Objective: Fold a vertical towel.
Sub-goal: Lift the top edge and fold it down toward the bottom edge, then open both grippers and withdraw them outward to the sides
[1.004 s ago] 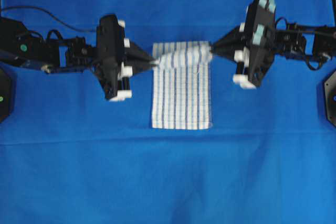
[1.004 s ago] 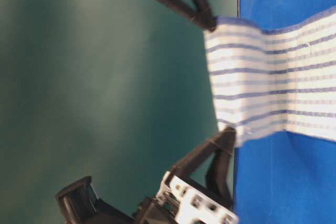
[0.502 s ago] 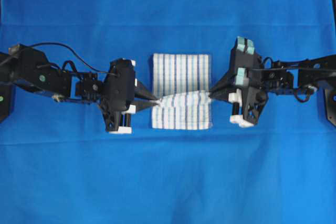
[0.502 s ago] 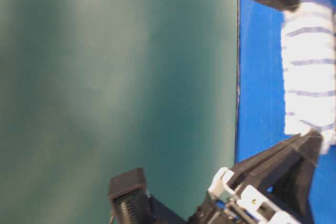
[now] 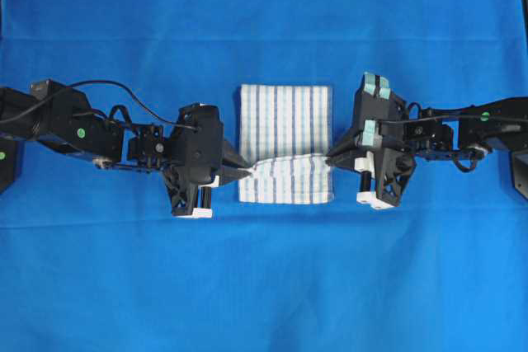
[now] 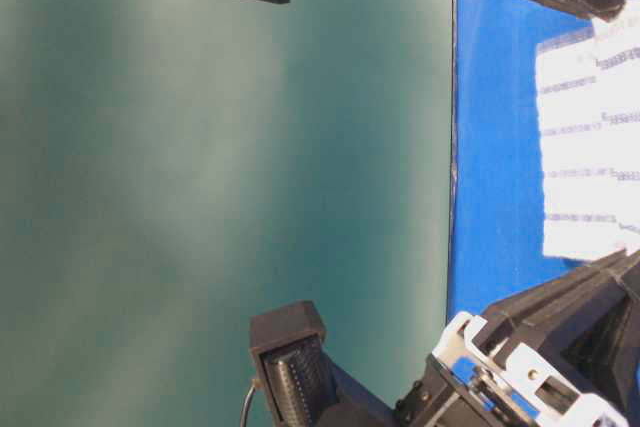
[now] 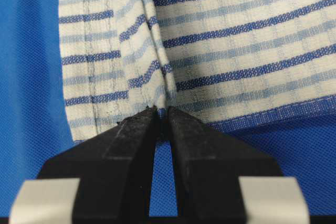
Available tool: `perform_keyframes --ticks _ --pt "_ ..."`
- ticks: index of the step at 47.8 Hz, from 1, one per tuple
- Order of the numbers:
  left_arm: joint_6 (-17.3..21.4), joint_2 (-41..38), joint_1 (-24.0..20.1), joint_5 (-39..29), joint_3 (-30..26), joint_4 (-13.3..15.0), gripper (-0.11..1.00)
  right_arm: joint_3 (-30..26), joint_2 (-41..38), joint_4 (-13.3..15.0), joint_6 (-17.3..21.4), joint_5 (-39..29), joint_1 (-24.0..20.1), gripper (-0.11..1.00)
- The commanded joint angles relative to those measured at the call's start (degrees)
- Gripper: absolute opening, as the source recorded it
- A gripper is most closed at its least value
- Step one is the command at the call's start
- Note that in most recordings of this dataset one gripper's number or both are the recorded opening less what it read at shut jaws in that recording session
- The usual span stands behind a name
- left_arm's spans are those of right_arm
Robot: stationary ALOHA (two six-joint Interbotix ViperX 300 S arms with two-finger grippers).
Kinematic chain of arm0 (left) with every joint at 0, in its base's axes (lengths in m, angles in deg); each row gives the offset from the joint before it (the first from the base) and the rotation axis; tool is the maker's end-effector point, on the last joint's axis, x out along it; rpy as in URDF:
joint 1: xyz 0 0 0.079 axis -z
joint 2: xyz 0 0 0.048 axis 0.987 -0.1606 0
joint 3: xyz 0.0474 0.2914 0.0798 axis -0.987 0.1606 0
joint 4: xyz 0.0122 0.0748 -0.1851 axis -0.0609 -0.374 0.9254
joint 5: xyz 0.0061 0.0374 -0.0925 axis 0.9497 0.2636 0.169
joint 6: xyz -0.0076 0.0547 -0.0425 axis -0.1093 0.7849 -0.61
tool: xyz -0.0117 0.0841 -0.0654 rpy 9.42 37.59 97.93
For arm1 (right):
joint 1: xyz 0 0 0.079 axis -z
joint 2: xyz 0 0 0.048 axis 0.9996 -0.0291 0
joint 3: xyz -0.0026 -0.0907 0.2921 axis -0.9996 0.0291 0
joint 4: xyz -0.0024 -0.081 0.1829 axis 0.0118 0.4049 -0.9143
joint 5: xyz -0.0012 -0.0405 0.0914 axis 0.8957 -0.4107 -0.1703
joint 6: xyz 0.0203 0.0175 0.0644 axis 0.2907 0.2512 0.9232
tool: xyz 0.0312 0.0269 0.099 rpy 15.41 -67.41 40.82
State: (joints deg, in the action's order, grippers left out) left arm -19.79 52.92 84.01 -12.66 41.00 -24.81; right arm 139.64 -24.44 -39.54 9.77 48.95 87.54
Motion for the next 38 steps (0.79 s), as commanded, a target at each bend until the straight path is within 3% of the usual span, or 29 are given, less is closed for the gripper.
perform_keyframes --ticks 1,6,11,14,18,38 --pt "0.09 0.7 0.35 0.26 -0.79 0.0 0.06 -0.7 0.44 -0.18 0.09 0.35 -0.09 0.12" --pt "0.09 0.79 0.44 0.26 -0.88 0.0 0.14 -0.88 0.44 -0.18 0.09 0.35 -0.62 0.19" --pt "0.09 1.14 0.7 -0.09 -0.88 0.0 0.35 -1.23 0.53 -0.18 0.09 0.18 -1.23 0.51" --pt "0.09 1.76 0.97 -0.62 -0.79 0.0 0.43 -1.49 0.88 -0.26 0.09 0.0 -1.58 0.64" --pt "0.09 3.78 1.76 -2.29 -0.44 0.0 0.5 -1.85 2.02 -0.18 0.09 -0.7 -2.37 0.62" --pt "0.18 23.12 7.21 -16.96 0.7 -0.09 0.49 -1.76 20.04 -0.09 0.0 -7.03 -5.71 0.59"
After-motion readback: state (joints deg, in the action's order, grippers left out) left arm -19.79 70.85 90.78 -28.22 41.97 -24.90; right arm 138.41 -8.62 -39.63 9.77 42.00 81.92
